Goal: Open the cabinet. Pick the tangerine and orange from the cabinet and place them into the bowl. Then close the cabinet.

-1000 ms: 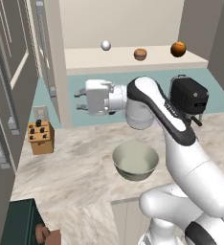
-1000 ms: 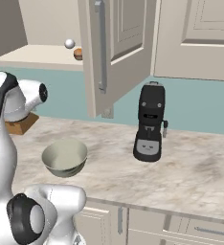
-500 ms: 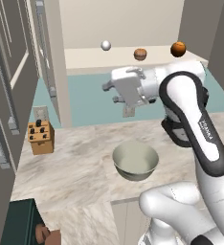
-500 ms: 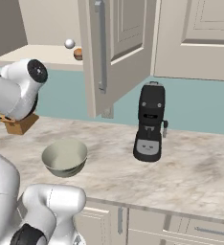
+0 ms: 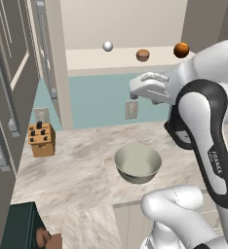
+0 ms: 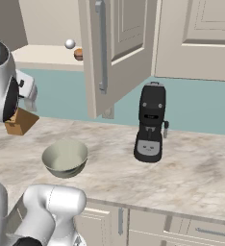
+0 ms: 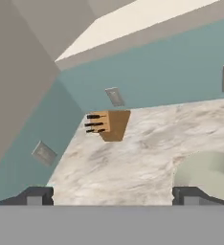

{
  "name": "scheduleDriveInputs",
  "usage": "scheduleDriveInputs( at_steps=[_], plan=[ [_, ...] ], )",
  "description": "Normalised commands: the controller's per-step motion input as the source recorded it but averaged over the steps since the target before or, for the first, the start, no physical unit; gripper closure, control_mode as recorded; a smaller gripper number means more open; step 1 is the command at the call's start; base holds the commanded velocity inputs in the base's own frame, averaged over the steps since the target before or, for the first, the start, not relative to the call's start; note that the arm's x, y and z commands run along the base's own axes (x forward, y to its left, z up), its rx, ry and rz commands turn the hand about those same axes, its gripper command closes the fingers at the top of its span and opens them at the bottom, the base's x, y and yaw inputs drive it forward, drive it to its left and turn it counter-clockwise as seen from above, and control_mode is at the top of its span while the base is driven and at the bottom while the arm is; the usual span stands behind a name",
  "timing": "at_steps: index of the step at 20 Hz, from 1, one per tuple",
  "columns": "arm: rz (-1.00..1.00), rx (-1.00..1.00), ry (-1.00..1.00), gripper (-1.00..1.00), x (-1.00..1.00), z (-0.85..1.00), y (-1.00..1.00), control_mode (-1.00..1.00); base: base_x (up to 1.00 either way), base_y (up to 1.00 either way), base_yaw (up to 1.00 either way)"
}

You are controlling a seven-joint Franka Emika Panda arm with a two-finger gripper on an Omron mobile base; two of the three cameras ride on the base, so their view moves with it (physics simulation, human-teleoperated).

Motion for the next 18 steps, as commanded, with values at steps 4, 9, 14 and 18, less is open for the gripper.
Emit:
scheduleDriveInputs(
  at_steps=[4, 9, 14, 18],
  plan=[
    [-0.26, -0.29, -0.15, -1.0, 0.01, 0.2, -0.49, -1.0, 0.0, 0.0, 0.0],
    [-0.22, -0.18, -0.1, -1.0, 0.21, 0.6, -0.41, -1.0, 0.0, 0.0, 0.0],
    [-0.18, -0.15, -0.07, -1.0, 0.36, 0.52, -0.34, -1.0, 0.0, 0.0, 0.0],
    [-0.13, -0.15, -0.11, -1.0, 0.46, 0.08, -0.36, -1.0, 0.0, 0.0, 0.0]
  ],
)
